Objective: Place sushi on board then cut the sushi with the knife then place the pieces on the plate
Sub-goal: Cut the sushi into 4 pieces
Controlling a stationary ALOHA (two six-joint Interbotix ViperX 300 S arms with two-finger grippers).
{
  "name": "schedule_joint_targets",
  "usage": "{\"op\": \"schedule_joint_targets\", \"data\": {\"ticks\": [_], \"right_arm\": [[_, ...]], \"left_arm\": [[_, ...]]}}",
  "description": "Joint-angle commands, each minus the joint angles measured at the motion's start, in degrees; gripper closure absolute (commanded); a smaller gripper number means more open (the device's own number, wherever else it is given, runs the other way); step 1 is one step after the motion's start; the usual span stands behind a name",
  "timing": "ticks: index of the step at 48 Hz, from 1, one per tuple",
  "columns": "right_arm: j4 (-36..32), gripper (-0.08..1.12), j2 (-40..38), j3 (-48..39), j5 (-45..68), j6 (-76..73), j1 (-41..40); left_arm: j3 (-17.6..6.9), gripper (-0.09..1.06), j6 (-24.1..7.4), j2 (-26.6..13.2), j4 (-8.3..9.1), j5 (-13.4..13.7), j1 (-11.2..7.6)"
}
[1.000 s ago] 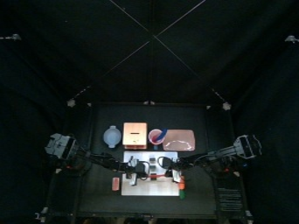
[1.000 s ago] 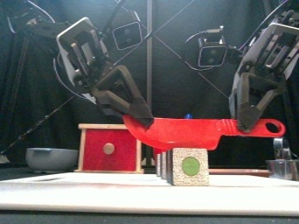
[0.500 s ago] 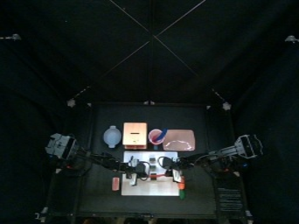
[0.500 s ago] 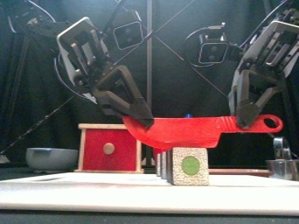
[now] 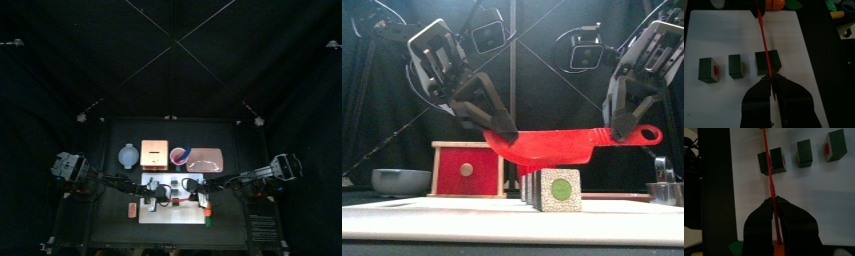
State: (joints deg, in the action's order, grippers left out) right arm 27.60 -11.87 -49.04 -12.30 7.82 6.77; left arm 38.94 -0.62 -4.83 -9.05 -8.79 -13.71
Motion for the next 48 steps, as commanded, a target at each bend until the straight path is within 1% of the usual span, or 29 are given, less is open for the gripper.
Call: {"op": "schedule_joint_targets", "data": {"ticks": [1,48], "right_arm": [[0.0,0.76,-2.3,0.2,0.3,-0.1,-0.8],[0.4,0.76,0.3,-0.4,0.4,-0.2,-0.9]], "left_arm": [[-0.8,0.56,-0.2,1.6,0.44,-0.2,-0.44],[-1.0,0.56,0.1,-0.8,0.18,-0.3,-0.44]]}}
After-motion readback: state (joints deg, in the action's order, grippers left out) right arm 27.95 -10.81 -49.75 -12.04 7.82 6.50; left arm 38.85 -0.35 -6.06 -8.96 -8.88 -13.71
